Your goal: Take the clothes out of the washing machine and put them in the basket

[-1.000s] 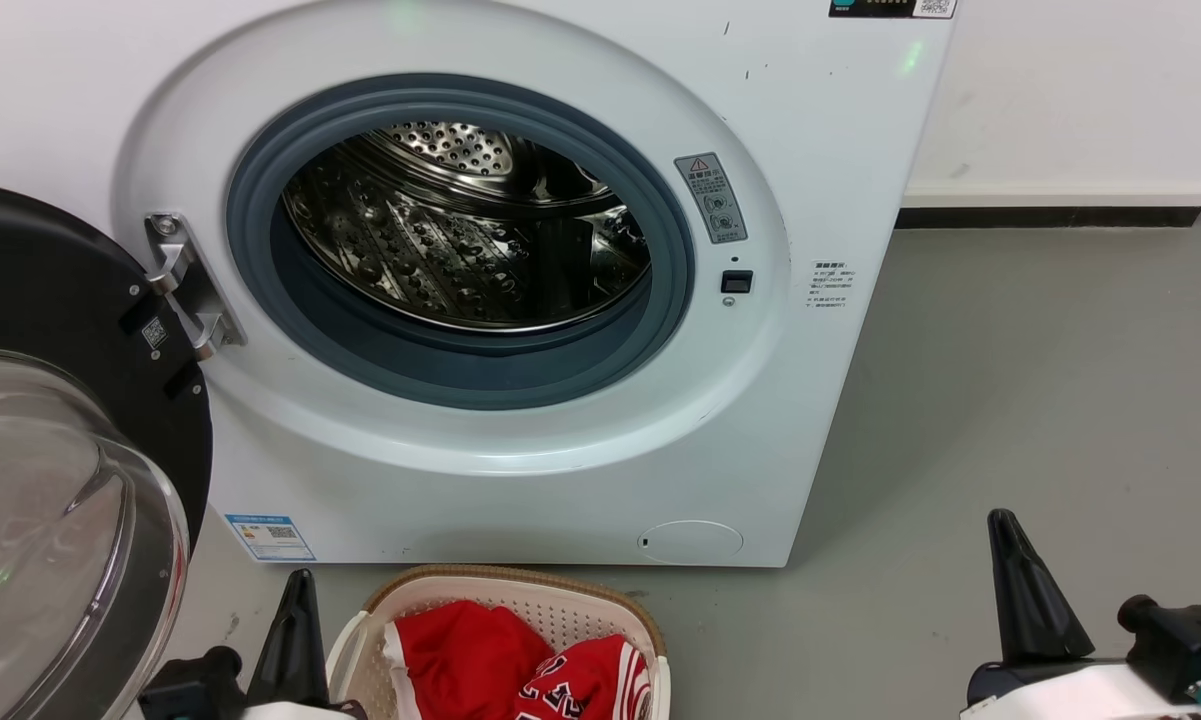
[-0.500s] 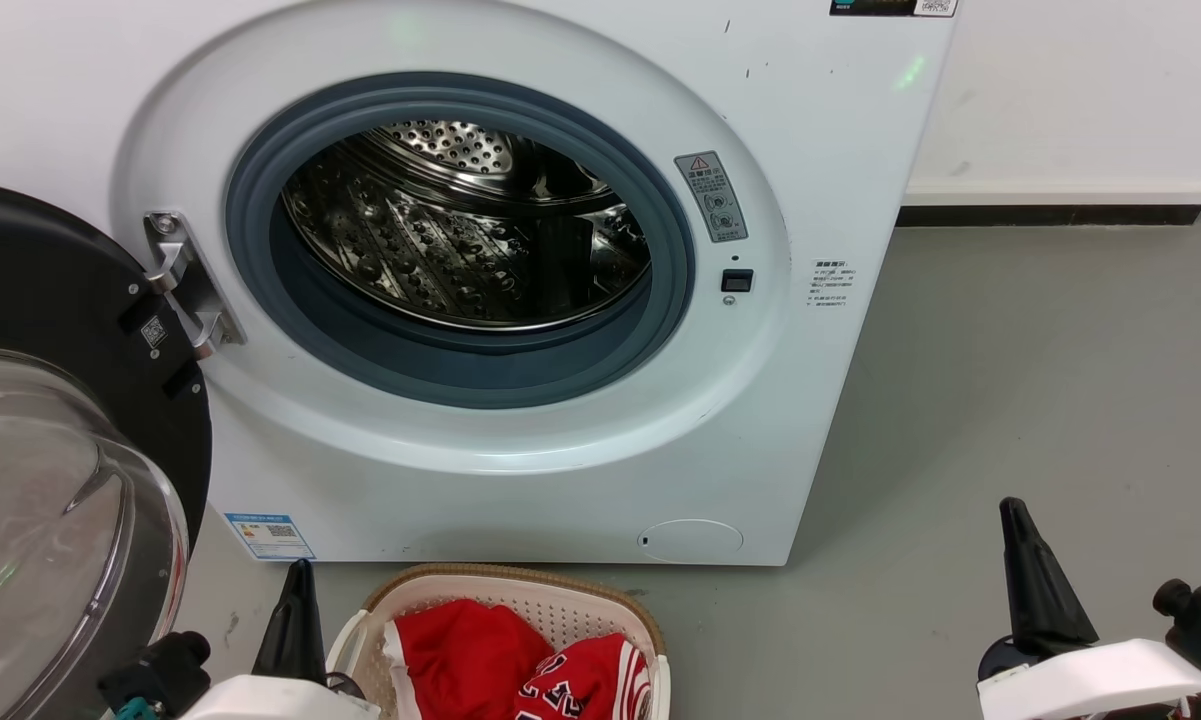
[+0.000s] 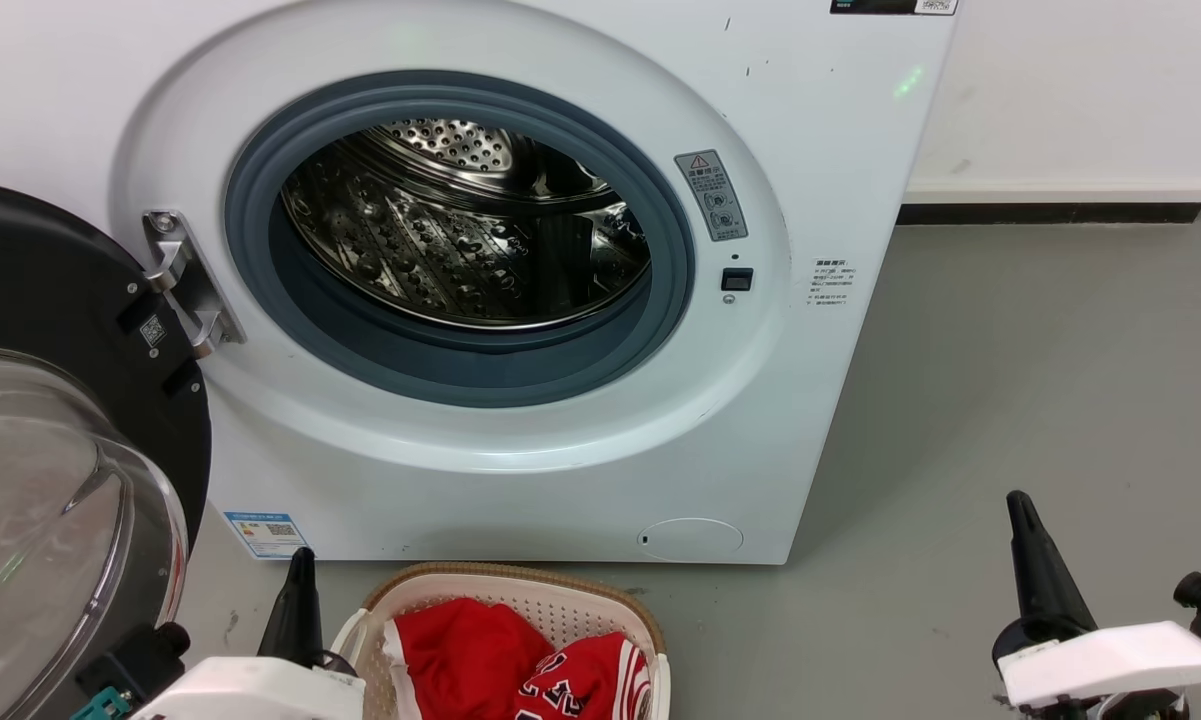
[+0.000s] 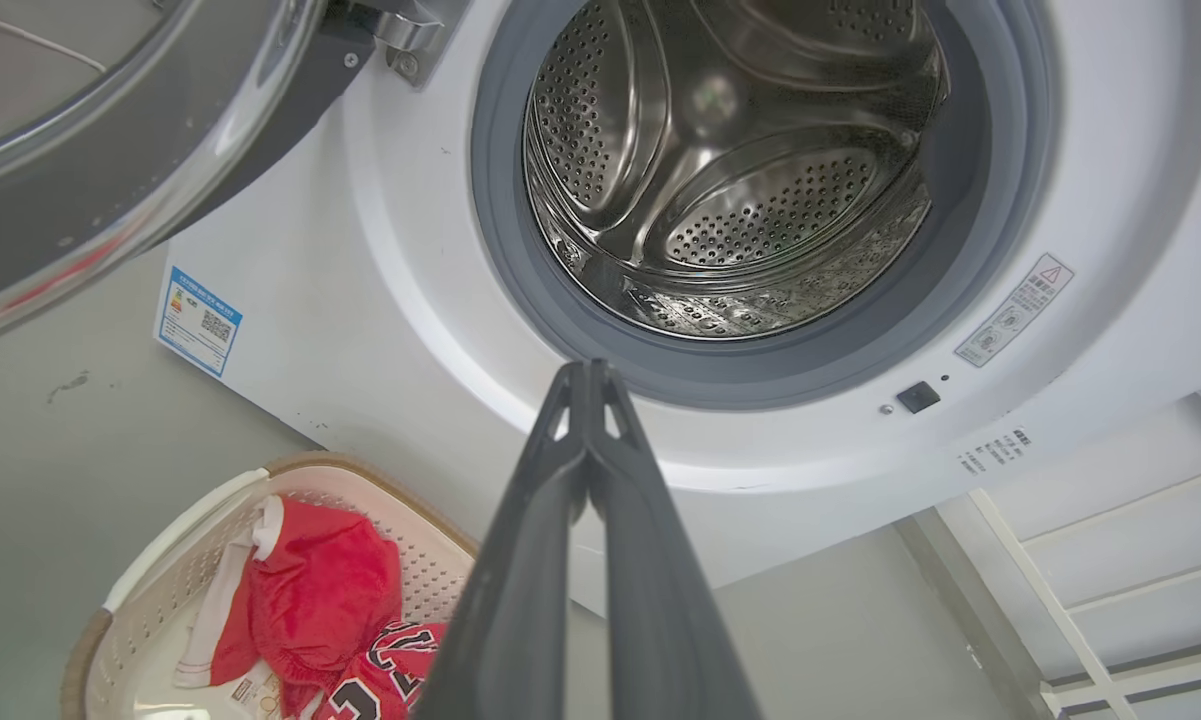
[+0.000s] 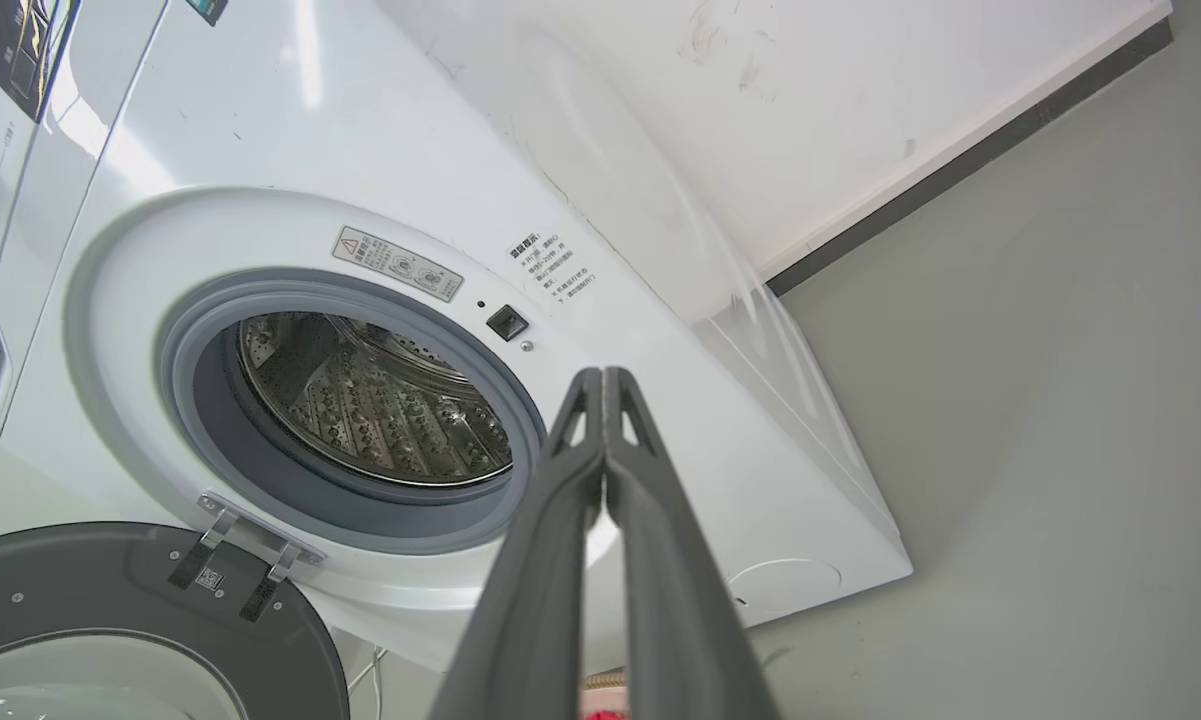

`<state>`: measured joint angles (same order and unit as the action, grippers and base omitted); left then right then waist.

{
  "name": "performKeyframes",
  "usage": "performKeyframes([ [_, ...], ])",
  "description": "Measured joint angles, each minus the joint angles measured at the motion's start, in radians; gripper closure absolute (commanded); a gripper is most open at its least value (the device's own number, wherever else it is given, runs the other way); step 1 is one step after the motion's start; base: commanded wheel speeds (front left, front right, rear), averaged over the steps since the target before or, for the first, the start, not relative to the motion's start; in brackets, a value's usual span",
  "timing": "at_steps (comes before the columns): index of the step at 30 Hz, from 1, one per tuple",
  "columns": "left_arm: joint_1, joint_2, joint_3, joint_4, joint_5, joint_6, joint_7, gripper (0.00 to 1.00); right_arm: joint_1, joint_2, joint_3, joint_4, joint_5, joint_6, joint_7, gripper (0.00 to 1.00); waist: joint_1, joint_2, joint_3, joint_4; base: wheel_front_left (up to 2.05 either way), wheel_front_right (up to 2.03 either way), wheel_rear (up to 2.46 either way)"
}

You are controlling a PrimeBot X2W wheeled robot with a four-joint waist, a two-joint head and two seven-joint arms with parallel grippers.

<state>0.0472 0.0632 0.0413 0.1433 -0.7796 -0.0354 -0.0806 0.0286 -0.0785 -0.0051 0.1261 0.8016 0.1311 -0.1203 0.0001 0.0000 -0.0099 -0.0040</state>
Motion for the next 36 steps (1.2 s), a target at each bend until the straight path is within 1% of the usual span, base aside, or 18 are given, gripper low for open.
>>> performKeyframes([
  [7, -0.017, -0.002, 0.007, 0.012, -0.095, -0.01, 0.025, 1.0, -0.014, -0.002, -0.005, 0.012, 0.1, 0.0, 0.022, 1.0, 0.0, 0.0, 0.001, 0.0, 0.0, 0.0, 0.0],
  [8, -0.026, -0.002, 0.011, 0.017, -0.135, -0.015, 0.034, 1.0, -0.021, -0.002, -0.007, 0.016, 0.141, 0.0, 0.033, 1.0, 0.0, 0.0, 0.002, 0.0, 0.0, 0.0, 0.0],
  [18, -0.05, -0.003, 0.024, 0.031, -0.258, -0.028, 0.061, 1.0, -0.034, -0.004, -0.015, 0.035, 0.267, 0.0, 0.059, 1.0, 0.0, 0.0, 0.003, 0.001, 0.0, 0.0, 0.0],
  [19, -0.054, -0.004, 0.026, 0.036, -0.291, -0.033, 0.07, 1.0, -0.045, -0.004, -0.017, 0.039, 0.301, 0.0, 0.067, 1.0, 0.0, 0.0, 0.004, 0.001, 0.0, 0.0, 0.0],
  [36, -0.087, -0.007, 0.04, 0.058, -0.471, -0.053, 0.113, 1.0, -0.071, -0.005, -0.032, 0.066, 0.484, 0.0, 0.11, 1.0, -0.0001, 0.0, 0.006, 0.002, 0.0, 0.0, 0.0],
])
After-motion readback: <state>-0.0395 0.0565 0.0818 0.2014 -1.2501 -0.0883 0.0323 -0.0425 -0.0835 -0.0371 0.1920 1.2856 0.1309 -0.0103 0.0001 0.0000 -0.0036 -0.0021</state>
